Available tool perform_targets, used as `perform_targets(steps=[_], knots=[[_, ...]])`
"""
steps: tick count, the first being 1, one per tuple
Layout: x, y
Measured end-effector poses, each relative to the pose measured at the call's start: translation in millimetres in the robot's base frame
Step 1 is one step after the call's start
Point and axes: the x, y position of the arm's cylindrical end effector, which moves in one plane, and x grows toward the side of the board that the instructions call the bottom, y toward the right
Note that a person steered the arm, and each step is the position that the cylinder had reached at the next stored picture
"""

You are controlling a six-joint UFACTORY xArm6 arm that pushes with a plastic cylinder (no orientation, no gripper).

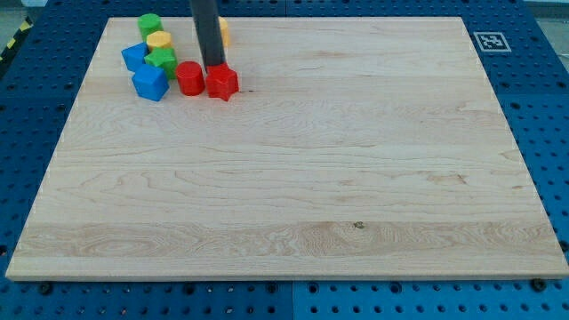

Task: Move the red circle towards the down

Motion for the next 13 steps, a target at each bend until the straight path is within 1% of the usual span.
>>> perform_targets(steps=[2,3,4,5,13], knots=[[25.6,65.4],[14.6,64.1],[-7.4,37.4],[-11.6,9.0],[-11.7,-35.6]])
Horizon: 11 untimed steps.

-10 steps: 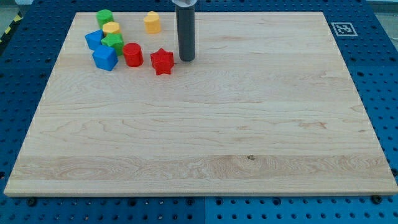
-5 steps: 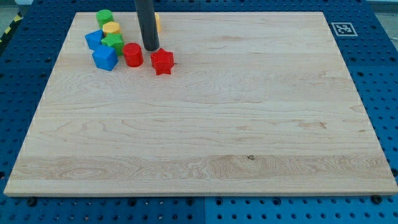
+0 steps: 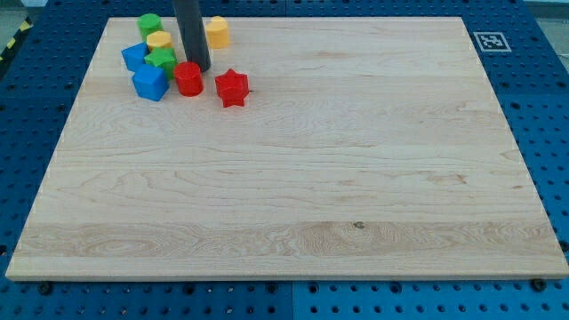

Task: Move the red circle towards the down

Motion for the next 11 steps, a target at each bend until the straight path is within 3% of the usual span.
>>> perform_targets(steps=[3,10,11], knots=[[-2.9,-6.6],[79.0,-9.3],[79.0,-31.7]])
